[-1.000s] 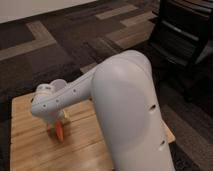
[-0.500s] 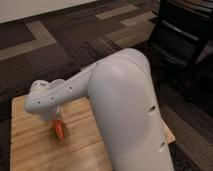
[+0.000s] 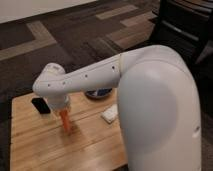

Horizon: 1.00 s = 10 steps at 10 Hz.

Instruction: Place the pepper in the ceramic bowl

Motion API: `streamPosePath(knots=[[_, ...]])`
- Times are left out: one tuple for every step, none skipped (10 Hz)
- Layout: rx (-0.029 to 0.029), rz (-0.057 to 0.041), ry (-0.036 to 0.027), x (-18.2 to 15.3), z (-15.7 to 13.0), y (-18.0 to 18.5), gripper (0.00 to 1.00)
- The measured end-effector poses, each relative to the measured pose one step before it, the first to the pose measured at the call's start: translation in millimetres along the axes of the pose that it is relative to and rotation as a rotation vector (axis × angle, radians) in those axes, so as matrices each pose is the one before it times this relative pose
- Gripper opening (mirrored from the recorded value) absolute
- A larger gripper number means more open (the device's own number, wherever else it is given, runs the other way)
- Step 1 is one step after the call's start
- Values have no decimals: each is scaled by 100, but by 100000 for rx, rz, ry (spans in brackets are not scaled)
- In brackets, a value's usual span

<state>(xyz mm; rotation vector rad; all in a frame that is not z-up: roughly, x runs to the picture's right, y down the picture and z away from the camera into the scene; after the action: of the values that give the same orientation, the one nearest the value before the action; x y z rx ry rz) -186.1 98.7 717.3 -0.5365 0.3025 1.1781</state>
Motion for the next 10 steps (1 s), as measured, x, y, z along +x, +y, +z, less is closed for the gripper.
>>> streamPosePath(knots=[[1194, 939, -293, -282, -580, -1027, 0], [-555, -279, 171, 43, 15, 390, 0], [67, 383, 55, 22, 1, -213, 0], [66, -140, -39, -11, 9, 34, 0], [43, -237, 73, 16, 62, 95, 0], [117, 97, -82, 0, -8, -115, 0], [731, 2403, -1099, -257, -335, -1368, 0], [1335, 3323, -1393, -453, -340, -2147, 0], [392, 1946, -1299, -585, -169, -1435, 0], [445, 2050, -1777, -1005, -17, -2141, 0]])
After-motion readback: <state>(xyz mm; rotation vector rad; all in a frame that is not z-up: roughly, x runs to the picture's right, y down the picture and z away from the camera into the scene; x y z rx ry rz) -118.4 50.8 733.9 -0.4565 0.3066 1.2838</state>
